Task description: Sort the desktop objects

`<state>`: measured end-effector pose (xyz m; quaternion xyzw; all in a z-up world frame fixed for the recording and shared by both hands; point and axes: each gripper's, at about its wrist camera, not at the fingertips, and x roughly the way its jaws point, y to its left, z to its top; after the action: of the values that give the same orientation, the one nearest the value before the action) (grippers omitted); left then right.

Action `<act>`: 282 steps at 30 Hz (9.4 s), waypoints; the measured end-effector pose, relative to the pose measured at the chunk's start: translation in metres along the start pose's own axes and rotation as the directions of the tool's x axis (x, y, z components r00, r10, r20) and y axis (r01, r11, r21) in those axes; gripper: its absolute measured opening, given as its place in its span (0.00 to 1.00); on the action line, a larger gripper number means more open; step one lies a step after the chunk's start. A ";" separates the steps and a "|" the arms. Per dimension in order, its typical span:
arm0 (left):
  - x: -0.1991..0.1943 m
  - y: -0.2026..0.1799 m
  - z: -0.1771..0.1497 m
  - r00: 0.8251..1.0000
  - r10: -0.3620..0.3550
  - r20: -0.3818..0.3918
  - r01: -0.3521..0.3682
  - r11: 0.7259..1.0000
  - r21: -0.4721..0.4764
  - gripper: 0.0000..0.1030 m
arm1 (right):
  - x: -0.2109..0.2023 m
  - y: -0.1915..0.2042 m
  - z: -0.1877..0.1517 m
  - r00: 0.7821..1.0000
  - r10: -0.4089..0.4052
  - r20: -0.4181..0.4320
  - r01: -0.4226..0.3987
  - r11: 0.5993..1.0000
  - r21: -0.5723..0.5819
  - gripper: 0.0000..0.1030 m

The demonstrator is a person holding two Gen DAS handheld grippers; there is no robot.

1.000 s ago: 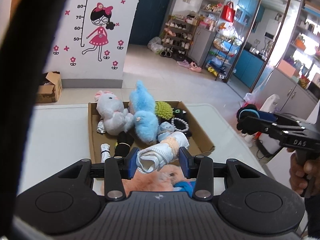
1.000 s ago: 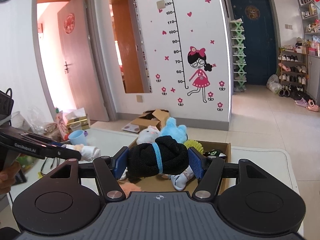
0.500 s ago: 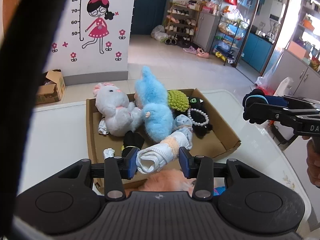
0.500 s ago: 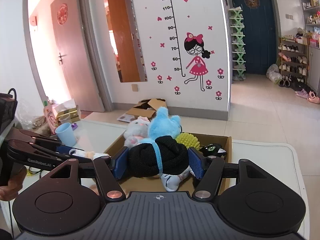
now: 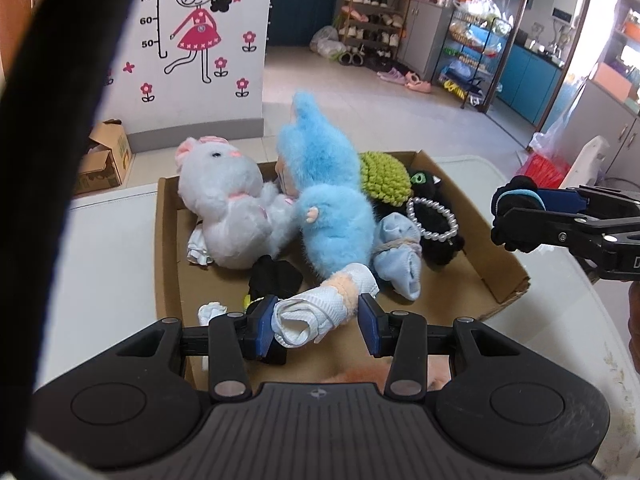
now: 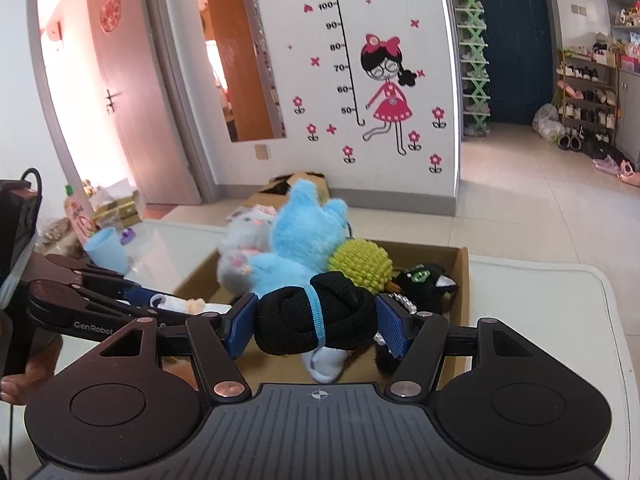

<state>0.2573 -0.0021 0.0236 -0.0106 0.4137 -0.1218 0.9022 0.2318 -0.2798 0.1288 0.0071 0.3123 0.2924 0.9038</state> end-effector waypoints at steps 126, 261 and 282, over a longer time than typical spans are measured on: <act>-0.025 0.029 -0.096 0.988 -0.074 -0.134 0.034 0.960 -0.280 0.45 | -0.031 0.021 -0.148 0.990 -0.034 -0.140 0.057 0.985 0.164 0.64; -0.195 -0.006 -0.177 0.957 -0.288 -0.022 0.241 0.838 -0.489 0.96 | -0.057 0.045 -0.147 0.993 0.028 -0.114 0.000 0.972 0.235 0.93; -0.216 0.003 -0.189 0.991 -0.123 -0.047 0.088 0.885 -0.458 0.43 | -0.078 0.026 -0.170 0.999 0.037 0.019 -0.041 0.947 0.318 0.43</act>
<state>-0.0196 0.0656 0.0595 -0.2393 0.4630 -0.0711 0.8505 0.0720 -0.3291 0.0407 0.1606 0.3496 0.2561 0.8868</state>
